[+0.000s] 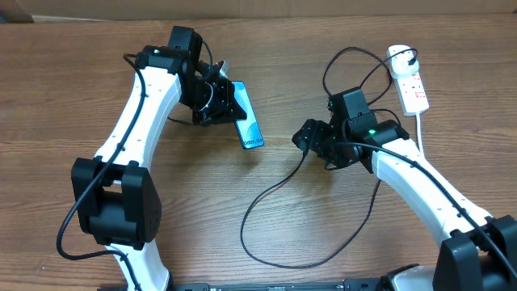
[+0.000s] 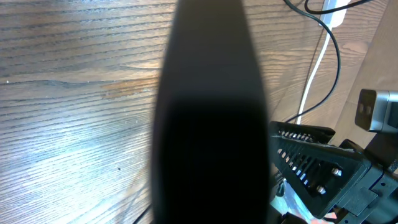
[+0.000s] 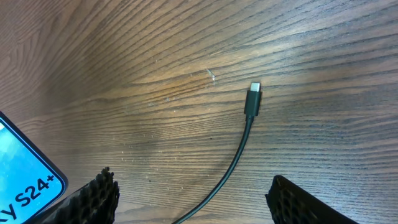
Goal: Plug charger to phone and switch on socket
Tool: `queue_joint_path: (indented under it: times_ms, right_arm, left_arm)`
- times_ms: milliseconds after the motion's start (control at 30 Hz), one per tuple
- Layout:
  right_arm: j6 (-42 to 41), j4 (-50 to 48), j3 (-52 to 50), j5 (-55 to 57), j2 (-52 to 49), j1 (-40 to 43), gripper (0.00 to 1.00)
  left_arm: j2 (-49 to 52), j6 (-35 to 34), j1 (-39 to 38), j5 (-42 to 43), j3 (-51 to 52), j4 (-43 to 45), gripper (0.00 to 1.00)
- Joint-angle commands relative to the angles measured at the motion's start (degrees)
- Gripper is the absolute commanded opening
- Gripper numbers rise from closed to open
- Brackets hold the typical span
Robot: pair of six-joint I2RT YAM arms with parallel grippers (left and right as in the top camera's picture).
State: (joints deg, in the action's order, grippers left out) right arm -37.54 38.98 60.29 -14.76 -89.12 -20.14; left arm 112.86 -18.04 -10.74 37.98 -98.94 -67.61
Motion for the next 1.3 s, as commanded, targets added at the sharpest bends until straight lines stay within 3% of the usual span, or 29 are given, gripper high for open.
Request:
queue_joint_path:
  times_ms: [0, 233, 433, 1267]
  right_arm:
    - [-0.2, -0.4, -0.2, 0.4, -0.4, -0.2, 0.76]
    - [-0.2, -0.4, -0.2, 1.9, -0.4, -0.2, 0.75]
    - [-0.2, -1.2, -0.2, 1.9, -0.4, -0.2, 0.69]
    - [-1.7, -0.3, -0.2, 1.7, -9.4, -0.2, 0.68]
  left_arm:
    - [0.0, -0.4, 0.3, 2.6, -0.8, 0.3, 0.04]
    - [0.0, -0.4, 0.3, 2.6, -0.8, 0.3, 0.04]
    - [0.0, -0.4, 0.3, 2.6, -0.8, 0.4, 0.04]
    - [0.0, -0.4, 0.2, 2.6, -0.8, 0.4, 0.04]
